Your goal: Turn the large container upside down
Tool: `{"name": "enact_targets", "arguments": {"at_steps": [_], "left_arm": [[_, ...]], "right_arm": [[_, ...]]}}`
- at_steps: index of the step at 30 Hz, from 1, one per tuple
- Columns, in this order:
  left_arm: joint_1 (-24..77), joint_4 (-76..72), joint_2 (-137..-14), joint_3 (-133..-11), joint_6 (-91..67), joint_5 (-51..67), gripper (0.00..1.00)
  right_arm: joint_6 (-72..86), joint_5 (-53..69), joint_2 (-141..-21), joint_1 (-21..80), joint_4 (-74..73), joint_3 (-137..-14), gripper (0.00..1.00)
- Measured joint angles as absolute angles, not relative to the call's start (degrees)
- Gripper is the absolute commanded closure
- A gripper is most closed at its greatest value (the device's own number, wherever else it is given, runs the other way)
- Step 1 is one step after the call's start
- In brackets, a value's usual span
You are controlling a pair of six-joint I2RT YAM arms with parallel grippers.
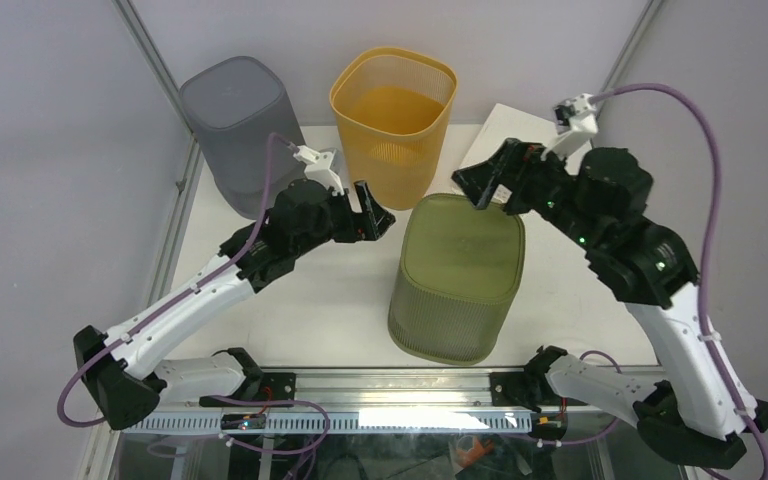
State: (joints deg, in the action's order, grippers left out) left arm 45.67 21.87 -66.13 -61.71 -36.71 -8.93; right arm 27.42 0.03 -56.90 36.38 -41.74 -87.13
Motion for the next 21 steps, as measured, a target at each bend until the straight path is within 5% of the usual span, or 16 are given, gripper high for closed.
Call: {"name": "enact_targets", "arguments": {"at_steps": [11,21], "left_arm": [[46.19,33.01,-64.07,-61.32,-35.92,9.45,0.23],[53.65,30.00,-82.37,-66.65,-37.30,12.73,0.22]], "right_arm": [[19.81,-13.58,-50.76,36.36,-51.20,-93.60,0.00],[20.05,-12.34,-52.58,36.38,-51.53,-92.92,0.01]]}}
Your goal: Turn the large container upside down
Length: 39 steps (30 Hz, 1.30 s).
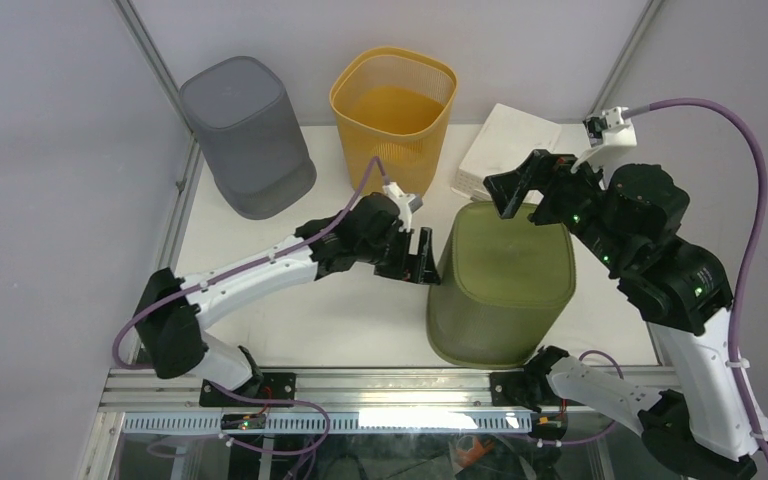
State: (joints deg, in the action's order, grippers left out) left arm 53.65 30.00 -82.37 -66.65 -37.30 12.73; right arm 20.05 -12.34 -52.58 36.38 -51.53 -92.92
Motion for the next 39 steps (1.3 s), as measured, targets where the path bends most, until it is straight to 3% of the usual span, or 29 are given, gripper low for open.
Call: {"name": "enact_targets", "arguments": {"at_steps": [11,20,25,30,39], "left_arm": [[53.76,21.15,-99.20,-82.50,-38.83,14.06,0.21],[60.12,17.50,-111.26,-95.37,-39.68,16.75,0.18],[60.36,18.13,-109.47,-92.40,-38.37,16.93,0.16],[53.28,23.18,-100.99,-89.27,-33.08,14.31,0.13],[46.30,20.60,-88.49,-99.22,-19.90,1.02,0.05]], "right_arm": [[20.12,-10.52,-53.71,36.38,-55.68,-94.85,0.01],[21.37,-12.05,-51.48,36.38,-57.30,-94.78,0.00],[21.56,-13.72,-49.47,36.38,-57.41,-94.63,0.01],[21.78,-15.70,-48.88,36.38,-57.41,-92.73,0.00],[24.56,-20.18,-47.53,36.36,-55.24,-87.68,0.00]]}}
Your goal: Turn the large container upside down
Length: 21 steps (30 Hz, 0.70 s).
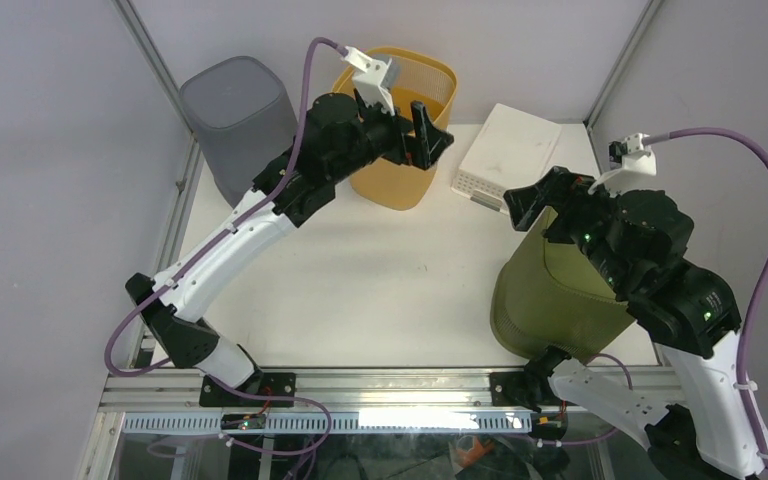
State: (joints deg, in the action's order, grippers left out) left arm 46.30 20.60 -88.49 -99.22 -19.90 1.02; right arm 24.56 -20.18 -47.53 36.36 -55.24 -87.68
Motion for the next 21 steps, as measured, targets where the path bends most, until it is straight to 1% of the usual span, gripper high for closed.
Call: {"name": "enact_targets", "arguments": {"at_steps": [4,6,9,11,14,17,19,21], "left_arm": [[44.25,17.15,-92.29,-105.95,-16.12,-2.26,0.04],[43.00,16.32,-96.75,-110.74,-14.68,-3.16,0.04],[41.54,17.43,-106.76,-120.90,-12.97,-3.64,0.04],[41.39,18.96,-111.77,-124.88,-12.36,-3.95,0.05],[41.25,22.28,-117.16,-126.85,-11.33,-3.97,0.06],[41.23,26.13,-119.74,-126.89,-10.46,-3.97,0.07],[41.21,28.25,-120.18,-126.87,-9.87,-3.68,0.09],[41.19,29.41,-120.18,-127.17,-9.58,-2.87,0.14]], "right_arm": [[26.24,-19.81,-47.44,36.38,-54.65,-86.50,0.00],[26.96,-19.44,-48.27,36.38,-54.65,-86.50,0.00],[27.55,-19.03,-49.63,36.38,-54.68,-86.50,0.00],[27.66,-19.00,-49.95,36.36,-54.68,-86.50,0.01],[27.57,-18.09,-50.37,36.38,-54.70,-86.50,0.01],[27.20,-14.81,-50.98,36.36,-54.92,-86.67,0.01],[26.55,-11.33,-52.34,36.36,-56.10,-87.68,0.01],[25.82,-7.81,-55.37,36.38,-57.67,-89.12,0.01]]}}
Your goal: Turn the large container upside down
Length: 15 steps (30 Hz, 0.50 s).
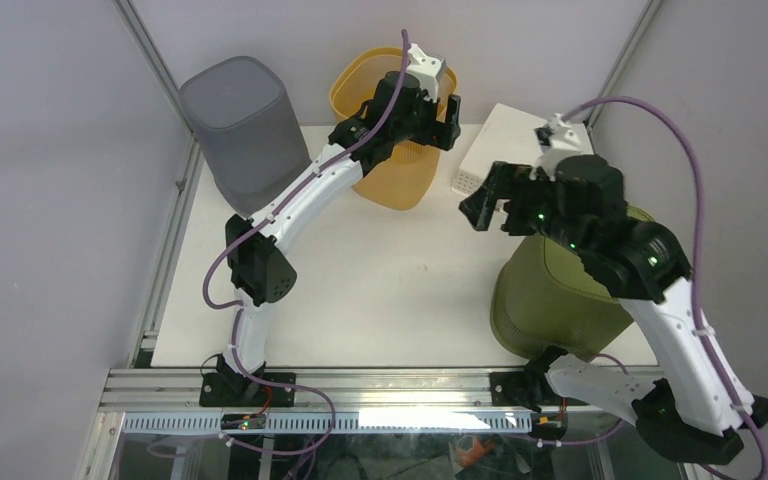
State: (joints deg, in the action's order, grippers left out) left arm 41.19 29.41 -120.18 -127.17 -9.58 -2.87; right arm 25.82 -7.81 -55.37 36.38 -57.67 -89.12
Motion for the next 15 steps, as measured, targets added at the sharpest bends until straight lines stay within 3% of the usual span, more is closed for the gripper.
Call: {"name": "enact_targets", "arguments": {"at_steps": [4,10,15], "left_arm": [[41.17,31.00,-120.18,-128.11,-9.08,-2.46,0.26],[41.17,33.91,-120.11,-128.14,-6.07,-2.61,0.47],[41.15,35.73,-119.98,-128.14,-3.36,-3.62,0.79]], "right_arm": [[25.56,-5.13,-59.68,36.38,-58.87,-86.76,0.01],[26.65,-10.17,-55.90,36.56,-63.29,-77.95,0.01],[28.21,-21.06,-54.02,36.58,-69.28,-79.59,0.01]]}}
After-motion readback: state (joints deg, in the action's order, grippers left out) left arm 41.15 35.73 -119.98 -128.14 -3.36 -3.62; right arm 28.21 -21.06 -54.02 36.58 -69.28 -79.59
